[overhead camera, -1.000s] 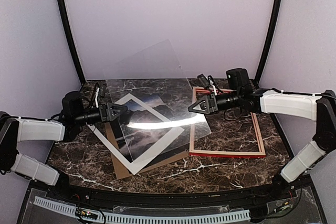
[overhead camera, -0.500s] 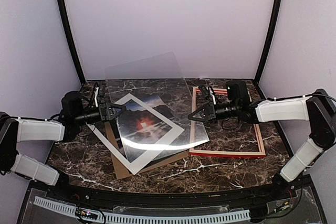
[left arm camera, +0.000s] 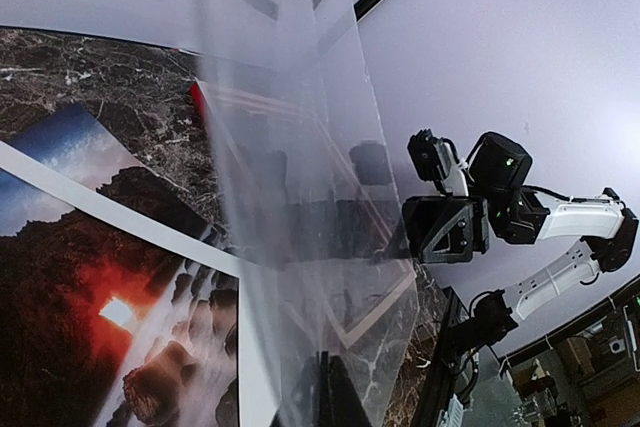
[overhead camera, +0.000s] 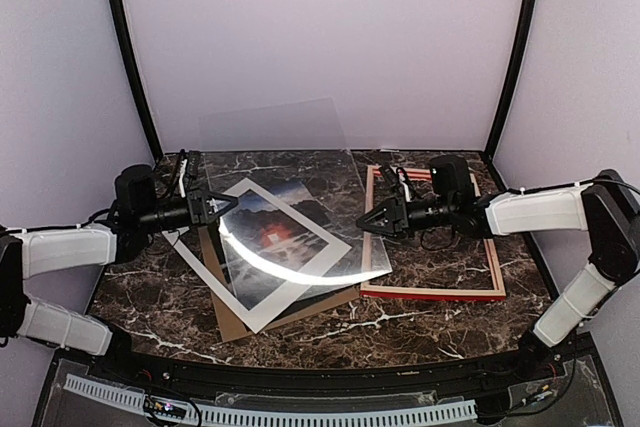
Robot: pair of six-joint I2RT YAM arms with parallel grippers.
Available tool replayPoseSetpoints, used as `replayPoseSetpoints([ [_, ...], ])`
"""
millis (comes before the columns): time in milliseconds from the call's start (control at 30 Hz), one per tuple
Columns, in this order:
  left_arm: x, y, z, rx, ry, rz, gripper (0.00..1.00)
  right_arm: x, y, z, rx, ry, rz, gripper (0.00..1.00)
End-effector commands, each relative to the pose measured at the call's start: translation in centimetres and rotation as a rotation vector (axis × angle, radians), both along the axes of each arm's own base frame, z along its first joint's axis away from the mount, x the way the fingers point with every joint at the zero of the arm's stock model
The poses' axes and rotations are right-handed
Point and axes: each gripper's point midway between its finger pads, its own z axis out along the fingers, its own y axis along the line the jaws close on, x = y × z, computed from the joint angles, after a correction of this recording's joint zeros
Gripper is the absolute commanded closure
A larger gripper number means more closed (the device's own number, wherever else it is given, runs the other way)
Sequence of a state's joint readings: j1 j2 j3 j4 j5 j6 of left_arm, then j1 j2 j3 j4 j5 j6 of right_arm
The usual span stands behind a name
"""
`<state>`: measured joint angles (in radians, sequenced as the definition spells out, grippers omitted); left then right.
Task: Put the photo into the frame
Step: Place the glass panel on the mat board, then pick up the frame body from the center of the board.
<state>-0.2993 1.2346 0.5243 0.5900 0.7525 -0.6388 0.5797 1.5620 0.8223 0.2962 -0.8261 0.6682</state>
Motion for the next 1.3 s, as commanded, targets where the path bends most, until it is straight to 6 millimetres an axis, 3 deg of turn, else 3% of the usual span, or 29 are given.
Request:
replayPoseSetpoints([
  [0, -0.1, 0.7, 2.0, 0.066, -0.015, 0.038, 1.00, 1.8, -1.3, -1.4, -0.143, -0.046, -0.091, 0.59],
  [167, -1.2, 1.6, 2.8, 0.141, 0.054, 0.053, 1.00, 3.2, -4.8, -4.1, -0.386, -0.071, -0.224, 0.43],
  [267, -1.9, 1.7, 5.1, 0.149, 0.036, 0.044, 1.00, 3.8, -6.1, -5.6, -0.483, -0.078, -0.271, 0.27],
  [300, -2.2, 1.9, 5.1, 0.158, 0.055, 0.042, 1.00, 3.8, -6.3, -6.0, -0.502, -0.076, -0.277, 0.25],
  [500, -3.5, 2.7, 10.1, 0.175, -0.020, 0.064, 1.00, 4.1, -5.3, -9.0, -0.632, -0.089, -0.274, 0.23],
  [833, -4.0, 4.0, 12.2, 0.251, -0.041, 0.119, 1.00, 4.1, -3.5, -13.0, -0.812, -0.114, -0.236, 0.36],
  [1100, -3.7, 4.8, 12.6, 0.281, -0.068, 0.169, 1.00, 1.9, -2.2, -13.9, -0.833, -0.115, -0.188, 0.58],
  [1267, -3.4, 5.1, 13.5, 0.299, -0.092, 0.185, 1.00, 0.0, -1.8, -13.9, -0.836, -0.116, -0.178, 0.67],
])
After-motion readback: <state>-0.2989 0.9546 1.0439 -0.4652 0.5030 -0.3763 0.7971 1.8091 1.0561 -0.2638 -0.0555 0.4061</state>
